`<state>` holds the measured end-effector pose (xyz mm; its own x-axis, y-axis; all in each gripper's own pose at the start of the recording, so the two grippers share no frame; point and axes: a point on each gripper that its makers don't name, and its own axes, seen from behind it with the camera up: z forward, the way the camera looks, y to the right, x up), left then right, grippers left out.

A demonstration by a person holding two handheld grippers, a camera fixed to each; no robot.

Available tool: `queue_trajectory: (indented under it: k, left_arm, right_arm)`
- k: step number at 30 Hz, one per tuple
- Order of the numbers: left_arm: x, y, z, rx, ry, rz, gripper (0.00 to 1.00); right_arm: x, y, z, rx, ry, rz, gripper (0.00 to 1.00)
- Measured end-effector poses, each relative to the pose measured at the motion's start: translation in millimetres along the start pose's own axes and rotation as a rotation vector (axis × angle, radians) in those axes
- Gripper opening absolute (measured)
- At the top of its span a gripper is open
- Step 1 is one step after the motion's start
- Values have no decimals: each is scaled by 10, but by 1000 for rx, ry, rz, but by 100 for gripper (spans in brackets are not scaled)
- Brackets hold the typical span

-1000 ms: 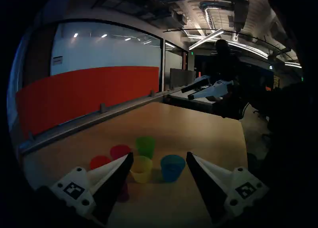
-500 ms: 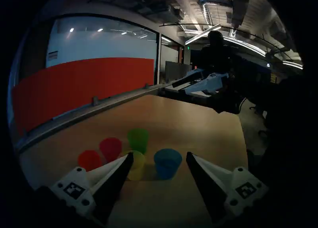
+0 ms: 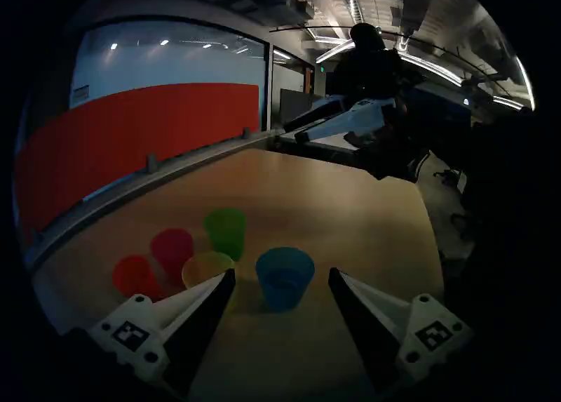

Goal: Pour water

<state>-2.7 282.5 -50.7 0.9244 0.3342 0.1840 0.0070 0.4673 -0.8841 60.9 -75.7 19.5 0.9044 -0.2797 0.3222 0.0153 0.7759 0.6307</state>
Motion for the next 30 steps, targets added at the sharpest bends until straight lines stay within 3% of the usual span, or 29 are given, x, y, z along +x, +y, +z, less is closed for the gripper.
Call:
queue_trajectory:
  k: [15,30]
  left_arm:
    - [-265,37,361,-6,-92,53,99]
    - [-294,68,617,-23,-121,82,99]
  right_arm:
    - [-85,47,110,7,-14,4,100]
    - [-123,83,183,14,-24,8,100]
